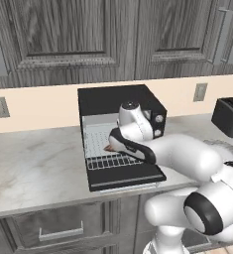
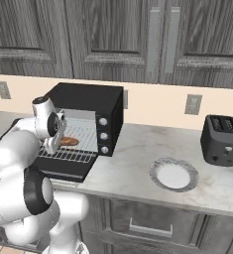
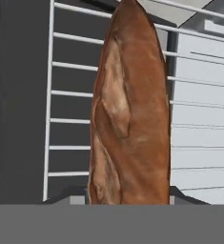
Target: Pull the toaster oven rack outwards. Pick up the baguette from the plate and place it on the toaster oven rack. Close the toaster oven door fully and set the temperature to the lowest setting.
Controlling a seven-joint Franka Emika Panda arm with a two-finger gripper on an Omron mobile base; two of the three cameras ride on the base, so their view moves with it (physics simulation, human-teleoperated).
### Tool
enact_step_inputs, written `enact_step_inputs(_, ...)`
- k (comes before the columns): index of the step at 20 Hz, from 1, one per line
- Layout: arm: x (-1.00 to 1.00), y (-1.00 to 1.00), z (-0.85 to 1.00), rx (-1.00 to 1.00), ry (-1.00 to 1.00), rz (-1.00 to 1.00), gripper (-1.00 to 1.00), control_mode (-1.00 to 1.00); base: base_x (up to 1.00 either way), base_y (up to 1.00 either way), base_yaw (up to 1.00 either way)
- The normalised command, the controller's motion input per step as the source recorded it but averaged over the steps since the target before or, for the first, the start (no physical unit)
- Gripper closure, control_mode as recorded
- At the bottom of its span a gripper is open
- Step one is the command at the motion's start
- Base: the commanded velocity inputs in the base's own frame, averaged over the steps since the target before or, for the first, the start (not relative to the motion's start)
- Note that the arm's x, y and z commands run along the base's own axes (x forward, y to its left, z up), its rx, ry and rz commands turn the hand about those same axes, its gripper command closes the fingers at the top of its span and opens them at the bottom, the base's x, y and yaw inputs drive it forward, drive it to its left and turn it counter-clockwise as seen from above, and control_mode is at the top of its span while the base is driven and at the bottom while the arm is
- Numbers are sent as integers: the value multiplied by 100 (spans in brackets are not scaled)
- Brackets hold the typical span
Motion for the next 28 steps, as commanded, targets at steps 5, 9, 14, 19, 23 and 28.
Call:
enact_step_inputs(5,17,0,-27,1,1,0,100,-100,0,0,0)
enact_step_inputs(9,24,0,-22,0,0,0,100,-100,0,0,0)
enact_step_inputs(14,30,0,-14,0,0,0,100,-100,0,0,0)
enact_step_inputs(19,34,0,-8,0,0,0,100,-100,0,0,0)
enact_step_inputs(23,25,0,-9,0,0,0,100,-100,0,0,0)
enact_step_inputs(28,1,5,-16,-2,4,0,-100,-100,0,0,0)
